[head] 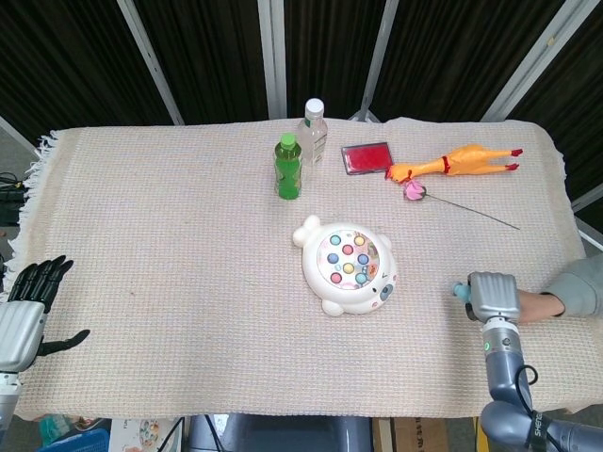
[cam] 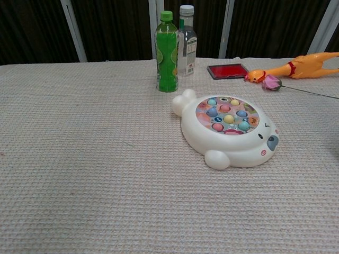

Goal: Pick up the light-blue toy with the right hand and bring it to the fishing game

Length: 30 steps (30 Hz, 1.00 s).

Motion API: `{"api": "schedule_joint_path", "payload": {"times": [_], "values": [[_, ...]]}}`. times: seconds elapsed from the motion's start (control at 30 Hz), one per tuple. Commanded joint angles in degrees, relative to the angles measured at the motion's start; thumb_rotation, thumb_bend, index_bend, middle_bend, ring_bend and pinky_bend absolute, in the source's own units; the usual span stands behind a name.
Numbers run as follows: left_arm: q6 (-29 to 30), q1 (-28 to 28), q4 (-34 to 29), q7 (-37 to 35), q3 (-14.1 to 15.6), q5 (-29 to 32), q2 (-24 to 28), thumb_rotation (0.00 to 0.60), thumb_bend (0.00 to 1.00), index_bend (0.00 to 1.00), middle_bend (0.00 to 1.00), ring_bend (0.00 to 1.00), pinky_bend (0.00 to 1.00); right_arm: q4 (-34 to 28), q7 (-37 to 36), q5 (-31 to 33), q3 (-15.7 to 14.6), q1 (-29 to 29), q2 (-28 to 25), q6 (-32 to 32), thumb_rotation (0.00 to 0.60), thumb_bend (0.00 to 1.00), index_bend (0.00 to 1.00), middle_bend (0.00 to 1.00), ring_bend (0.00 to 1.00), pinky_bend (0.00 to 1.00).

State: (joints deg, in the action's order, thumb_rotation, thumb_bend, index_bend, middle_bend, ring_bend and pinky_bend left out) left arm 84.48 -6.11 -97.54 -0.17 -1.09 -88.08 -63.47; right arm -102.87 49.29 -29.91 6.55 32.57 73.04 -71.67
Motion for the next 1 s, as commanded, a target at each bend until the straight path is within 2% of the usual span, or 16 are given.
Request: {"api": "schedule_joint_path", "payload": {"times": [0.03,0.13,0.37,0.53,0.63,0.77,0.9,1.0], "values": [[-0.1,0.0,0.0,0.0,0.0,0.1,0.0,0.6,0.0,0.0,0.0,0.0,0.0,0.8,0.2,0.6,-0.5,0.4,0.1,1.0,0.6,0.71,0.77,0.67,0.49,0.64],[-0.2,-0.1,0.0,0.1,0.0,0.2,0.0,0.6,0.0,0.0,0.0,0.0,0.0,1.2,0.4,1.1,-0.7,0.7,0.3,1.5,0.6,0.7,0.7,0.62,0.44,0.56],[-0.3,-0.1,0.0,0.0,0.0,0.2,0.1,0.6,0.0,0.0,0.0,0.0,0.0,1.8,0.3,1.1,-1.1,1.0,0.8,1.5,0.6,0.65,0.55,0.5,0.4,0.45],[-0.2,-0.1,0.0,-0.1,0.0,0.1,0.1,0.6,0.0,0.0,0.0,0.0,0.0,1.5,0.6,1.2,-1.5,1.2,0.7,1.2,0.6,0.43,0.15,0.19,0.12,0.18],[-0.2,0.0,0.0,0.0,0.0,0.1,0.1,0.6,0.0,0.0,0.0,0.0,0.0,1.2,0.8,0.9,-1.7,1.2,0.5,0.7,0.6,0.32,0.0,0.03,0.01,0.06],[0.0,0.0,0.0,0.0,0.1,-0.1,0.0,0.6,0.0,0.0,0.0,0.0,0.0,0.9,0.9,0.9,-2.0,1.0,0.1,-0.3,0.6,0.24,0.0,0.0,0.0,0.0],[0.1,0.1,0.0,0.1,0.1,-0.2,0.0,0.6,0.0,0.0,0.0,0.0,0.0,0.6,0.5,0.4,-2.2,0.6,-0.4,-1.2,0.6,0.18,0.0,0.0,0.0,0.0],[0.2,0.1,0.0,0.2,0.1,-0.3,0.0,0.6,0.0,0.0,0.0,0.0,0.0,0.0,0.1,-0.1,-2.4,0.2,-1.1,-1.9,0.6,0.18,0.0,0.0,0.0,0.0]]}}
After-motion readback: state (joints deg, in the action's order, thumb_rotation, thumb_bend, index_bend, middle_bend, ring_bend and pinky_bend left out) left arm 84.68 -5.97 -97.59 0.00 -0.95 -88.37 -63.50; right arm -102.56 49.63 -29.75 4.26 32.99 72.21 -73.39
